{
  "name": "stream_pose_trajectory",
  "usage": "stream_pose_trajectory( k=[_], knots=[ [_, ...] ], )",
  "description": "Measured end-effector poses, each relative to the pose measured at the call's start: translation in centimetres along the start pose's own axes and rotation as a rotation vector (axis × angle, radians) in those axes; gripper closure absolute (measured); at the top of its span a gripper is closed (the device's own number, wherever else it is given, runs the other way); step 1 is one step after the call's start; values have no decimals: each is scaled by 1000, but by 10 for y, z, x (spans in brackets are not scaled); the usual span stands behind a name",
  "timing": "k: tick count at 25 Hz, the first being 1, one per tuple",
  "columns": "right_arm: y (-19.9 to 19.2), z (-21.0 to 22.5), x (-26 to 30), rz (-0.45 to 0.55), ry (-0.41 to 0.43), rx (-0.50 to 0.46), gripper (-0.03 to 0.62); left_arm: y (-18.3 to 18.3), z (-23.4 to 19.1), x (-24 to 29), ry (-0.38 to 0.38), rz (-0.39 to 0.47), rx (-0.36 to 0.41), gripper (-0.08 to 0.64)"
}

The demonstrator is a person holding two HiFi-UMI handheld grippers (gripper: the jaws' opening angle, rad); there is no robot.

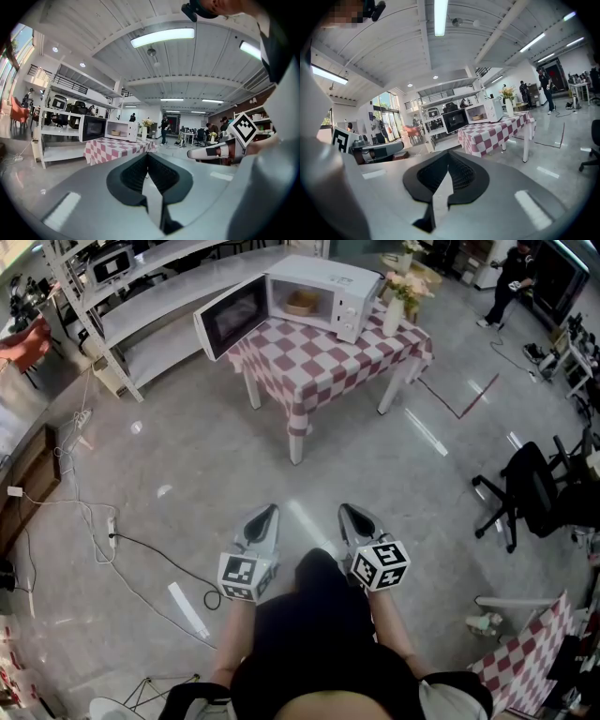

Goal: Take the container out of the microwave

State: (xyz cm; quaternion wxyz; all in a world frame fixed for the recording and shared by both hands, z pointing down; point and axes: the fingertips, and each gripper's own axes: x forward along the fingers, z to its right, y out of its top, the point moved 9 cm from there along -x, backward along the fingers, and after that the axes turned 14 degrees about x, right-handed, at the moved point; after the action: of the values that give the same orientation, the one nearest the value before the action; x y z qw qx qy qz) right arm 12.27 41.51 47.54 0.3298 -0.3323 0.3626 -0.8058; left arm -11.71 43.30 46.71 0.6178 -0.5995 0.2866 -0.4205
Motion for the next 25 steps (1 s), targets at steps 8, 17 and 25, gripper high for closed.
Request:
stream_pose_trajectory(
  k=[8,17,25],
  knots=[
    [-1,7,1,-10,-7,6,591,-1,1,7,1,-5,-8,552],
    [21,20,29,-27,-1,-6,592,2,-18,36,21,-8,-17,552],
    [43,29,57,-32,16,-18,591,6,-39,65,34,-12,-16,552]
  ],
)
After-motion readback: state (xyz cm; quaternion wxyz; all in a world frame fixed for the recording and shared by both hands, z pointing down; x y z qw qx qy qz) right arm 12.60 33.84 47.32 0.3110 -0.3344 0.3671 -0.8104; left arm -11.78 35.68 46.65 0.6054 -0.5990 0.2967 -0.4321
